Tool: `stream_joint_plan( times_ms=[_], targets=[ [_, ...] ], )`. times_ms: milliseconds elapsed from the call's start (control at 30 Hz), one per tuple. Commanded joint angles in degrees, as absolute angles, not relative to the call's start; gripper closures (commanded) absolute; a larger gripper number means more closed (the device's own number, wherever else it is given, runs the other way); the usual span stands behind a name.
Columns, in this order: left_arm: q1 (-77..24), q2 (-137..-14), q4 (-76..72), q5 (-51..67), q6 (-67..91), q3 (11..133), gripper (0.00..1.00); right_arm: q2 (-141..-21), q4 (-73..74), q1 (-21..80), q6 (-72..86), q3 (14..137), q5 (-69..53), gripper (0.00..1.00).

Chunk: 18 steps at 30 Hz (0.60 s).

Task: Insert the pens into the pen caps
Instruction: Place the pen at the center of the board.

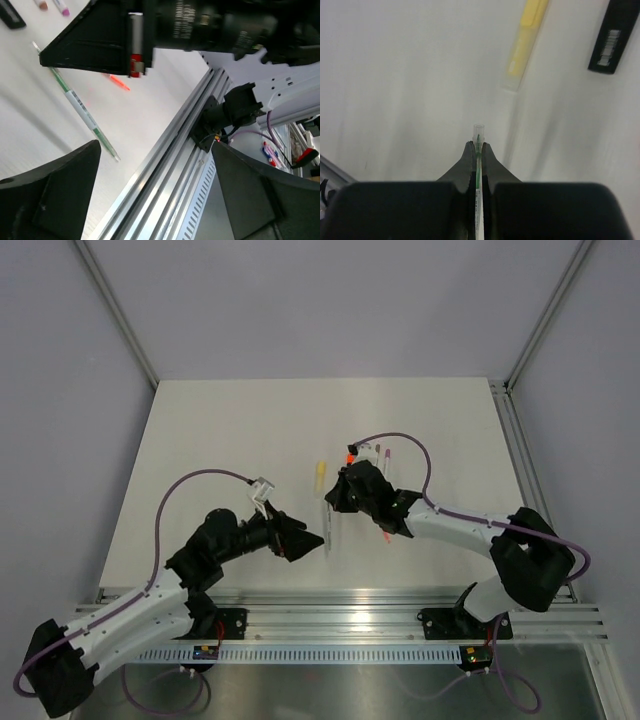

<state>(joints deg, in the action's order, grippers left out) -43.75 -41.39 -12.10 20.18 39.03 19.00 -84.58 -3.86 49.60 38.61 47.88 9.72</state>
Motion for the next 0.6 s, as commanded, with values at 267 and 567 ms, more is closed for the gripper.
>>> stream_joint_plan(
  times_ms=[267,567],
  targets=[
    [-43.9,-27.8,-2.4,10.4,33.0,17.3,0.01,-99.4,5.2,39.5,29.3,64.8,6.0,1.0],
    [-43.9,-27.6,-3.0,8.3,30.8,16.3,0.01,-111.1,9.1,37.0,28.1,75.2,6.3,0.98]
  ],
)
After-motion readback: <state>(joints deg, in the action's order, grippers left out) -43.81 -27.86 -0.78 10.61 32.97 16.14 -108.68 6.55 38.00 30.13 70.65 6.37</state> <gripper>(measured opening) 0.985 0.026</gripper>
